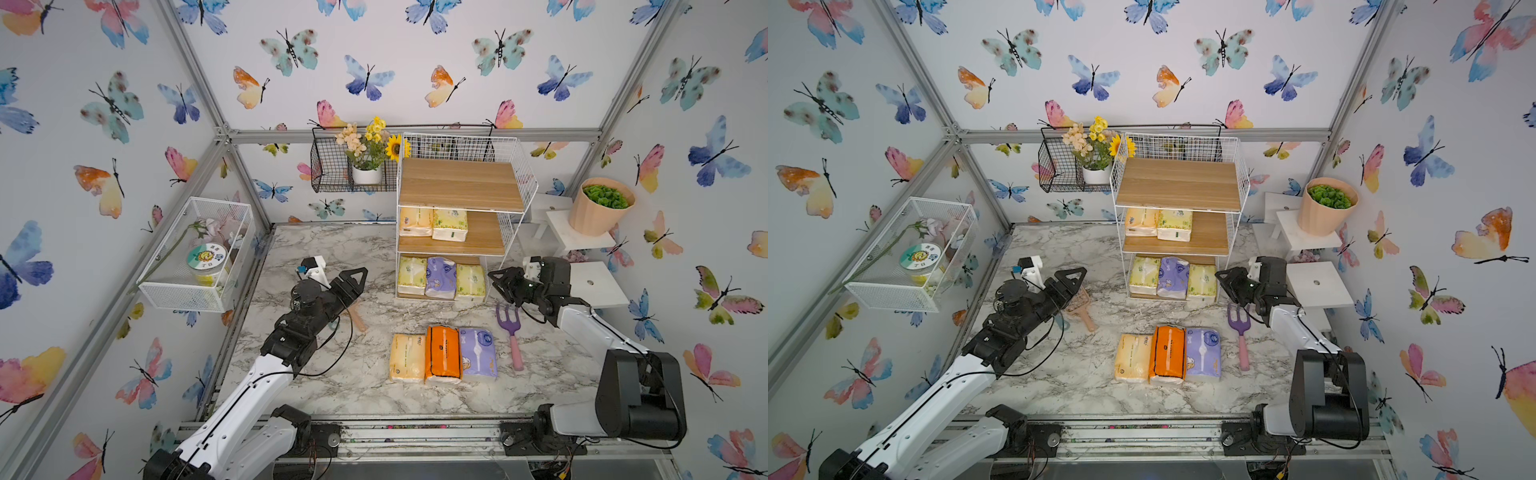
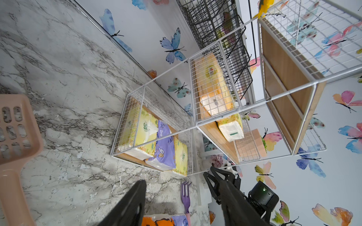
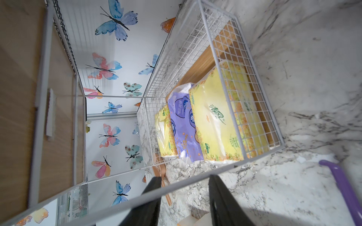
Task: Remove the tissue boxes from the shelf
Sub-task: Adjust the shelf at the center of the board, then pick up a box of tissues from the shelf.
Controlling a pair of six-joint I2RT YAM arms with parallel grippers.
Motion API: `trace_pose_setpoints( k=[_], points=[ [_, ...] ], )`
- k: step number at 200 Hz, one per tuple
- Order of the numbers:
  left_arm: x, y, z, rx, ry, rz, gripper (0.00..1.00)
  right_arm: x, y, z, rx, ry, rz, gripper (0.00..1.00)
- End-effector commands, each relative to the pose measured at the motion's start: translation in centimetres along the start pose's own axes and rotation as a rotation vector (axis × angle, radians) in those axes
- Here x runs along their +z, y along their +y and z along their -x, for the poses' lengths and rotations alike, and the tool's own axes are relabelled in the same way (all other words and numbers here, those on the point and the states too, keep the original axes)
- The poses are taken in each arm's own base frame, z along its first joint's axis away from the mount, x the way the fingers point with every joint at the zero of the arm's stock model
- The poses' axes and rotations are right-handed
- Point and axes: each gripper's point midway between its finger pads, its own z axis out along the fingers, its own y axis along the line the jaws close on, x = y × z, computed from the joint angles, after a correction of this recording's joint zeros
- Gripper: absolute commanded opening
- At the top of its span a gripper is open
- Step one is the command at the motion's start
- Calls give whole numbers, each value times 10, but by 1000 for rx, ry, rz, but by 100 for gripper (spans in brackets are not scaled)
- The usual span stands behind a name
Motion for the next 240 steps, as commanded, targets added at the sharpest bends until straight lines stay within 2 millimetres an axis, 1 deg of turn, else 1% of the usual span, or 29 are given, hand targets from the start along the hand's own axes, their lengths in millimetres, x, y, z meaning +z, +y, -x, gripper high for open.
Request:
trace_pose_setpoints(
  k=[1, 16, 53, 69, 77, 88, 107, 140, 149, 168, 187, 203, 240],
  points=[
    [-3, -5, -6, 5, 45, -23, 64, -5, 30, 17, -113, -33, 73, 43],
    [-2, -4, -9, -3, 55, -21, 64, -9, 27, 12, -133, -20, 54, 45],
    [-1, 3, -9, -47, 41, -12, 64, -27, 12, -13, -132, -1, 7, 47],
    [1, 8, -10, -74, 38, -1, 64, -39, 11, -19, -115, -24, -3, 46],
    [2, 11, -12, -85, 41, 2, 64, -45, 14, -20, -115, -40, -5, 46],
    [4, 15, -13, -103, 43, 11, 64, -55, 23, -20, -129, -66, 6, 45],
    [5, 21, -17, -130, 48, 17, 63, -69, 45, -19, -166, -106, 39, 43],
    [6, 27, -21, -168, 50, 17, 63, -77, 81, -23, -236, -104, 100, 42],
    [5, 28, -22, -175, 51, 16, 63, -77, 92, -27, -267, -102, 110, 42],
    [5, 29, -22, -187, 47, 15, 63, -73, 122, -36, -334, -103, 155, 43],
    [3, 29, -22, -194, 42, 13, 63, -65, 146, -49, -371, -96, 197, 43],
    [1, 28, -20, -198, 33, 10, 63, -60, 157, -53, -385, -113, 213, 43],
    [-2, 30, -19, -205, 17, 9, 63, -50, 177, -50, -363, -199, 264, 40]
  ],
)
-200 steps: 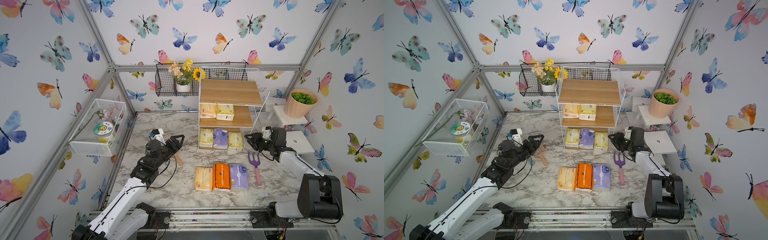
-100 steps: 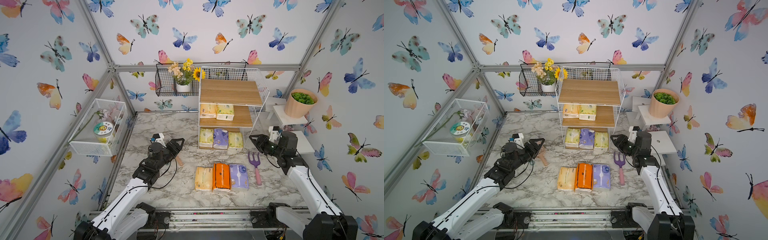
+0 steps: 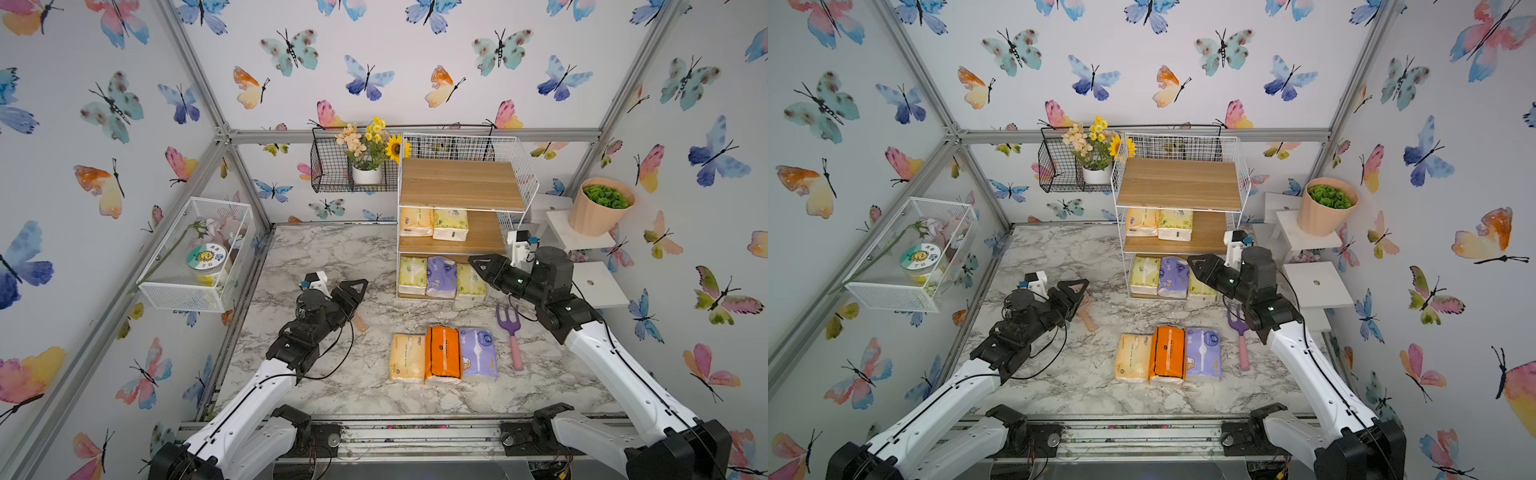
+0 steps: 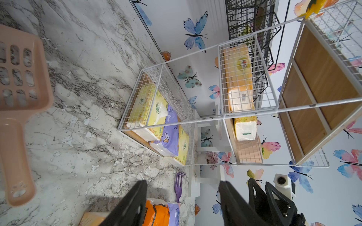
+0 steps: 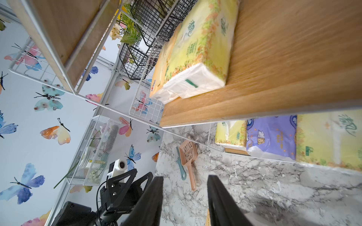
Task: Remove the tissue boxes from the shelf
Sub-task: Pick up a box of tissues from the shelf.
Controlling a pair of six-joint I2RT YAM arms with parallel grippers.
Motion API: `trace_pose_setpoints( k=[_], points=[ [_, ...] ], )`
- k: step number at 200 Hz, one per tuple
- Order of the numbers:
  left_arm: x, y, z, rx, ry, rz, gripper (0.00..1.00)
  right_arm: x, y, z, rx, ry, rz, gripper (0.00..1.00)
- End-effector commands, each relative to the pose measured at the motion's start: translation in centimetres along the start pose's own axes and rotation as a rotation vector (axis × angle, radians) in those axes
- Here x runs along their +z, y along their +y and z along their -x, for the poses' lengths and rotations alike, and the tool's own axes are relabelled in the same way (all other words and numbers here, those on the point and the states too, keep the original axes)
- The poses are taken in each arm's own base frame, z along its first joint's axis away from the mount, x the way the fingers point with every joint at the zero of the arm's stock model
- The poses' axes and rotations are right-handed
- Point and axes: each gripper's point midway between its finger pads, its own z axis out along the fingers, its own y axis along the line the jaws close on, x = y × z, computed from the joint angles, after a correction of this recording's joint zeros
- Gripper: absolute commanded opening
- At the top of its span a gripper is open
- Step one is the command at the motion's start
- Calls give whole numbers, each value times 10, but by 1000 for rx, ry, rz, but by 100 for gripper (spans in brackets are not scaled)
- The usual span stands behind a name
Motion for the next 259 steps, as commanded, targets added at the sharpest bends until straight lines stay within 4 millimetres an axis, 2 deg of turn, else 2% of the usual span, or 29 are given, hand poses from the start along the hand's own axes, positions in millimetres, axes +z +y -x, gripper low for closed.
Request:
trace_pose_setpoints(
  k=[1, 19, 62, 120, 259],
  points=[
    [-5, -8, 5, -2, -26, -36, 63, 7, 11, 24, 0, -137, 10, 40],
    [-6, -6, 5, -7, -28, -35, 63, 12, 18, 29, -9, -194, 6, 40],
    [-5, -5, 4, -14, -27, -36, 63, 16, 3, 46, 12, -342, -42, 42],
    [-3, -4, 4, -15, -27, -35, 63, 30, 4, 60, -4, -422, -37, 44],
    [0, -6, 3, -11, -15, -41, 63, 52, -4, 70, -25, -490, -72, 42]
  ],
)
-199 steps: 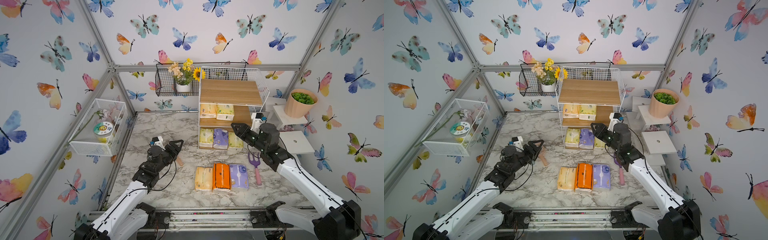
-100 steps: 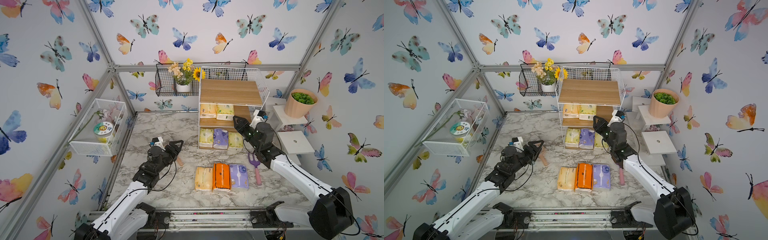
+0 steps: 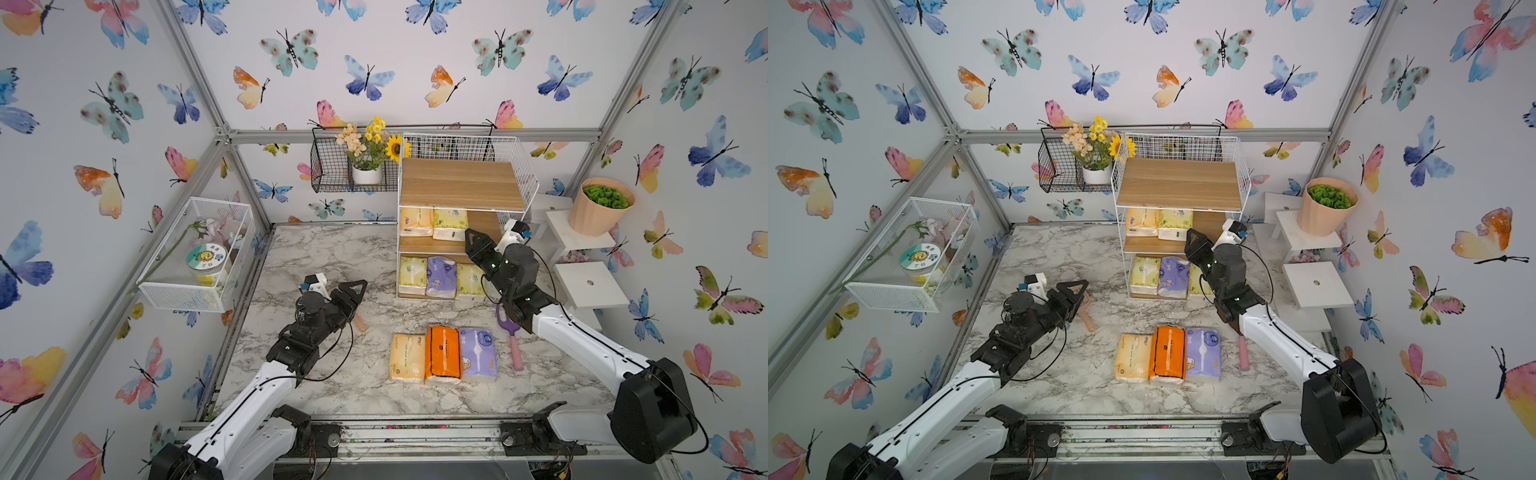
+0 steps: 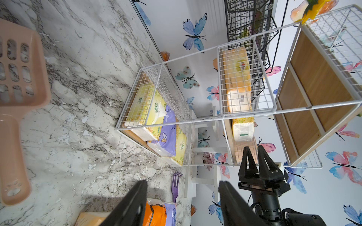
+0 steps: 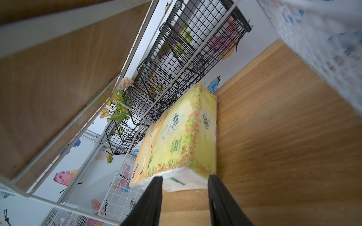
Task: Remove the tissue boxes from the shelf
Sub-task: Pick up a box of tissues from the shelf.
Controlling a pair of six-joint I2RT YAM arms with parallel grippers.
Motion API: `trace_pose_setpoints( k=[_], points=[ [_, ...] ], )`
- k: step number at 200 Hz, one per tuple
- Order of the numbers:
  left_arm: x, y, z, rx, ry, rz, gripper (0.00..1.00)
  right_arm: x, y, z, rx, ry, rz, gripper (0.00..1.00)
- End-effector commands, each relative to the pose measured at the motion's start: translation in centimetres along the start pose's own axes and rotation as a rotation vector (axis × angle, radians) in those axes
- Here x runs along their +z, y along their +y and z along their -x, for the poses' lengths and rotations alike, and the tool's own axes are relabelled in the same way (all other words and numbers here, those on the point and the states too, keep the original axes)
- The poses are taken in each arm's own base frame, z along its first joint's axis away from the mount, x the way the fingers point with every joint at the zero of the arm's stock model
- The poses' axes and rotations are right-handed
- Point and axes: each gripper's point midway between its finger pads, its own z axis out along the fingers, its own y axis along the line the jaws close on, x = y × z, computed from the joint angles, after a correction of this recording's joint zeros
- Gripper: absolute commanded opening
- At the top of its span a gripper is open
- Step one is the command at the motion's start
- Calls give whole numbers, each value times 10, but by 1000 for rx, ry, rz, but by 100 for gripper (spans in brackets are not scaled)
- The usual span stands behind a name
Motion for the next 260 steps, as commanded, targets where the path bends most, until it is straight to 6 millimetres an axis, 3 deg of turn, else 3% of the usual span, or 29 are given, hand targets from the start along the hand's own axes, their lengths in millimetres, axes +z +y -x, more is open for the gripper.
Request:
trace_pose_setpoints(
  k=[1, 96, 129, 168, 212, 260],
  points=[
    [0, -7, 4, 11, -9, -27, 63, 5, 9, 12, -10, -56, 13, 42],
    [-1, -8, 3, 10, -7, -30, 63, 18, 11, 16, -6, -79, 9, 39],
    [-1, -7, 3, 9, -8, -28, 63, 19, 11, 18, -5, -90, 5, 45],
    [-1, -7, 2, 10, -4, -29, 63, 24, 7, 20, 3, -110, -14, 43],
    [-2, -6, 2, 10, -6, -28, 63, 28, 2, 18, 17, -114, -30, 32],
    [-3, -8, 1, 5, 0, -39, 63, 24, 7, 20, 4, -113, -7, 11]
  ],
)
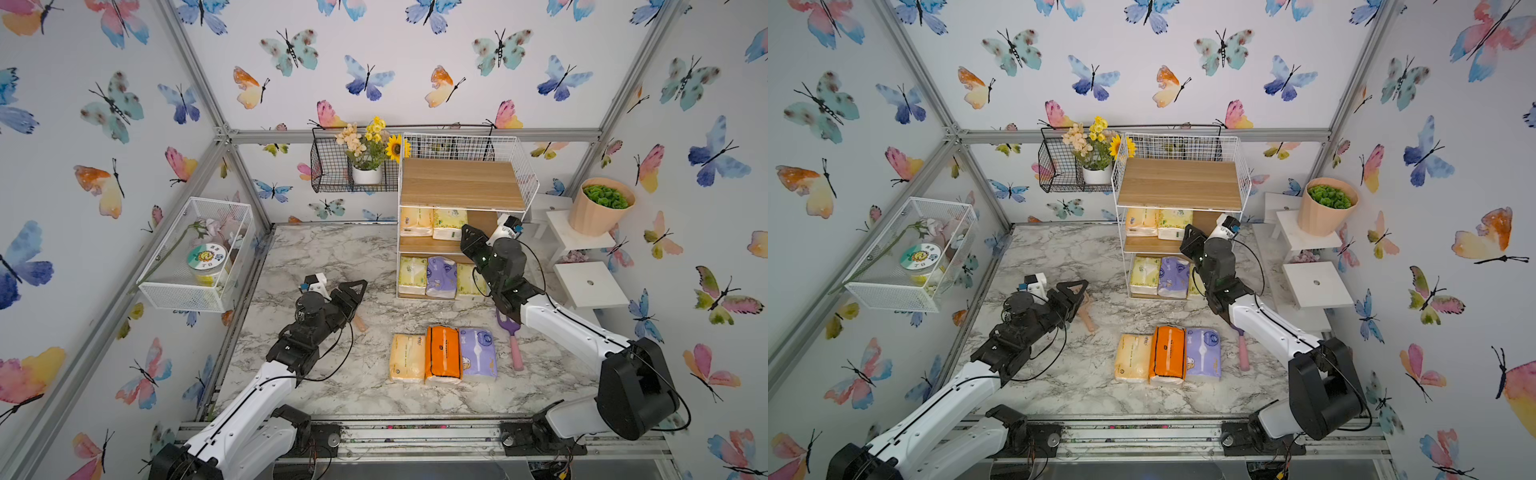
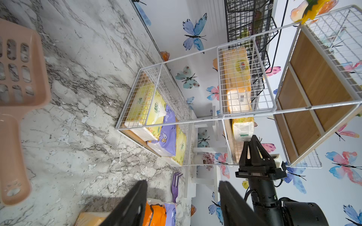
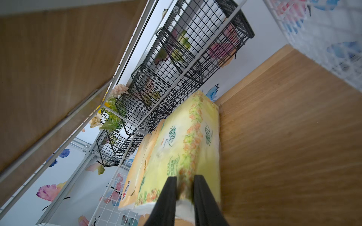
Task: Remove the tissue boxes from the shelf
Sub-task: Pick up a box of tissues from the shelf.
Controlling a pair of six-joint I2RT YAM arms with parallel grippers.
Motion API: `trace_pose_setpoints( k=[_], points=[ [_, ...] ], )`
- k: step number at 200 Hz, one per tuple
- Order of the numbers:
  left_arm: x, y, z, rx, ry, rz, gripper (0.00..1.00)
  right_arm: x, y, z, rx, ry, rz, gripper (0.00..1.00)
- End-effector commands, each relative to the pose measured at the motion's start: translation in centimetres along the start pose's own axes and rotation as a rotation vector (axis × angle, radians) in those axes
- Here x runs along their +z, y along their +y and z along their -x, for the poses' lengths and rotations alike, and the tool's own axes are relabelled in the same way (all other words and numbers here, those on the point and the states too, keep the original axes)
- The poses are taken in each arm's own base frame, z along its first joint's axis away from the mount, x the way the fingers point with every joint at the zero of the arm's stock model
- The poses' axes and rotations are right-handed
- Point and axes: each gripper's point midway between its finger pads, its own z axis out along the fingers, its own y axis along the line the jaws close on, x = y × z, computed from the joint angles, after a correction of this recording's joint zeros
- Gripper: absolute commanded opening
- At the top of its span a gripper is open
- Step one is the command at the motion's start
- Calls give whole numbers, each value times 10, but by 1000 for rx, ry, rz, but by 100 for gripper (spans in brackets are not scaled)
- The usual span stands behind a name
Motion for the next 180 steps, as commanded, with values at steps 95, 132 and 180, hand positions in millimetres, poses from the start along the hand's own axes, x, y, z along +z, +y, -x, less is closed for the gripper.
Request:
trace_pose_setpoints(
  k=[95, 132, 180],
  points=[
    [15, -83, -56, -18, 103, -210, 75, -40, 9, 26, -17, -38, 8, 3],
    [32, -115, -91, -39, 182, -276, 91, -62, 5, 23, -21, 1, -4, 3],
    [68, -146, -129, -81, 297, -337, 99, -84, -8, 17, -12, 32, -34, 3]
  ],
)
